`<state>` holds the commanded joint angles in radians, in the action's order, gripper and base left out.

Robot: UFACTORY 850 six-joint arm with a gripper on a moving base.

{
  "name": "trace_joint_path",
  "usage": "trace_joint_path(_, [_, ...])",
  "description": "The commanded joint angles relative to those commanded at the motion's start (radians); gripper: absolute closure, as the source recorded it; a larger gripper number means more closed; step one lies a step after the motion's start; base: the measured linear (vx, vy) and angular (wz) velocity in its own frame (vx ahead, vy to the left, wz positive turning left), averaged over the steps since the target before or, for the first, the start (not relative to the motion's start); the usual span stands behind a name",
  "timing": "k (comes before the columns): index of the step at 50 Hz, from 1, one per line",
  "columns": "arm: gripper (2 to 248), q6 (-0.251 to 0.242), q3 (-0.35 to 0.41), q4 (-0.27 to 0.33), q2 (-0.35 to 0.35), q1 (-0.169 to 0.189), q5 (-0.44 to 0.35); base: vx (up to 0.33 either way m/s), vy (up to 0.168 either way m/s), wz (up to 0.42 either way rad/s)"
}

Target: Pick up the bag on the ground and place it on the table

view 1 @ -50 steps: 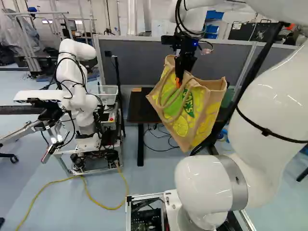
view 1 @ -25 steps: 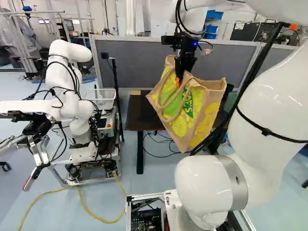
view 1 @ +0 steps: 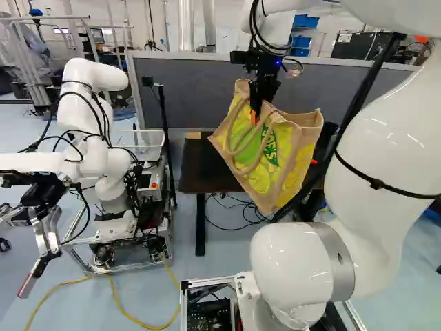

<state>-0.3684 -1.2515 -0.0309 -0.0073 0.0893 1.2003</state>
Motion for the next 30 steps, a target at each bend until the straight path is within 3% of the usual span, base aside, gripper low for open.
trace_joint_path(30, [224, 0.0, -0.126, 0.0, -0.118, -0.018, -0.002, 0.0, 0.0, 0.0])
